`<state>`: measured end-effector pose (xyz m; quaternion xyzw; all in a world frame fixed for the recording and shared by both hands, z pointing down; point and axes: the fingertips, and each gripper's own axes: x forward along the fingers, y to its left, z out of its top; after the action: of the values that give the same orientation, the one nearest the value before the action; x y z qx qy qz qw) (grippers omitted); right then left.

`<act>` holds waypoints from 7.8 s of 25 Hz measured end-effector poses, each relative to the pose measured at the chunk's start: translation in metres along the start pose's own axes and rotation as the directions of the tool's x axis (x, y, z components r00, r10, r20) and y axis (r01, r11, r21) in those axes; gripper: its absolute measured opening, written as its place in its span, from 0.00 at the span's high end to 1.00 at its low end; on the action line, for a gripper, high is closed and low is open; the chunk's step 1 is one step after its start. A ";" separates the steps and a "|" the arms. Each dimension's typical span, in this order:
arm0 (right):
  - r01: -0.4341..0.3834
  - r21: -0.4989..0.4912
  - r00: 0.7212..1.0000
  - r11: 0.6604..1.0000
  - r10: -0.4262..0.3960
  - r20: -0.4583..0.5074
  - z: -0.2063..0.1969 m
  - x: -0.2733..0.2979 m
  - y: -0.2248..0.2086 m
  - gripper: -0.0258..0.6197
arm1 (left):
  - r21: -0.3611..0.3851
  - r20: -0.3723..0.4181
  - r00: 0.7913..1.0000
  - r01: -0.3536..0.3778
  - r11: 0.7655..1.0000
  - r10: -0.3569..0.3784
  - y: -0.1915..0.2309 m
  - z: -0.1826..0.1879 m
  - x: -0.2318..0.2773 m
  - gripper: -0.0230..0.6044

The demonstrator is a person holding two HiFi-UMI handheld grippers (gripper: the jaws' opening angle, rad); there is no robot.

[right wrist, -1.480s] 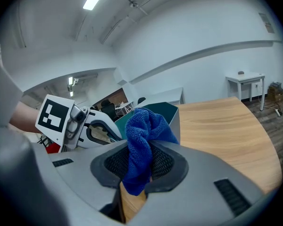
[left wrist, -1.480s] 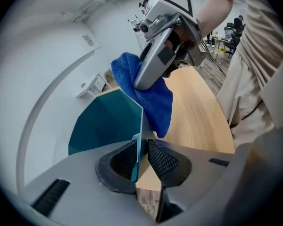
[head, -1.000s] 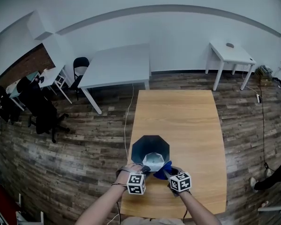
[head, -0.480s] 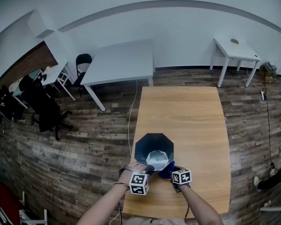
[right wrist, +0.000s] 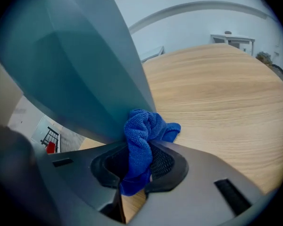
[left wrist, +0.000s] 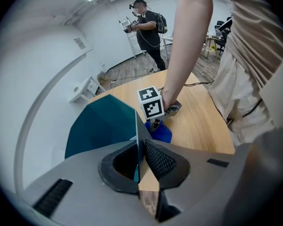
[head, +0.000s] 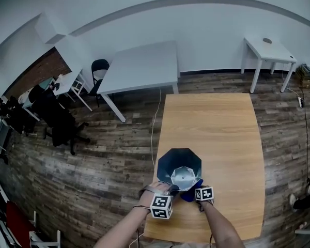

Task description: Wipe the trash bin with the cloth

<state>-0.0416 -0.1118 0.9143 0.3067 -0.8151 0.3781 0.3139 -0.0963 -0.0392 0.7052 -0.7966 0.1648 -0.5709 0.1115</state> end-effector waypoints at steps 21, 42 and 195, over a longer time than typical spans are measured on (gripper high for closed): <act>-0.075 -0.079 0.934 0.994 0.097 0.344 0.061 -0.185 0.101 0.84 | -0.185 -0.048 0.999 -0.026 0.982 0.017 0.001 0.013 0.011 0.89; -0.058 -0.043 0.932 0.997 0.070 0.355 0.068 -0.164 0.098 0.84 | -0.190 -0.015 1.000 -0.007 0.982 0.004 0.005 0.027 0.005 0.90; -0.001 0.207 0.991 0.978 -0.026 0.129 0.005 0.001 0.007 0.84 | -0.124 -0.083 0.982 0.157 0.980 -0.168 0.023 0.032 0.033 0.92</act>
<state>-0.0492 -0.1126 0.9091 0.3669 -0.7884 0.4377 0.2285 -0.0589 -0.0735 0.7153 -0.7852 0.1373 -0.6037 0.0098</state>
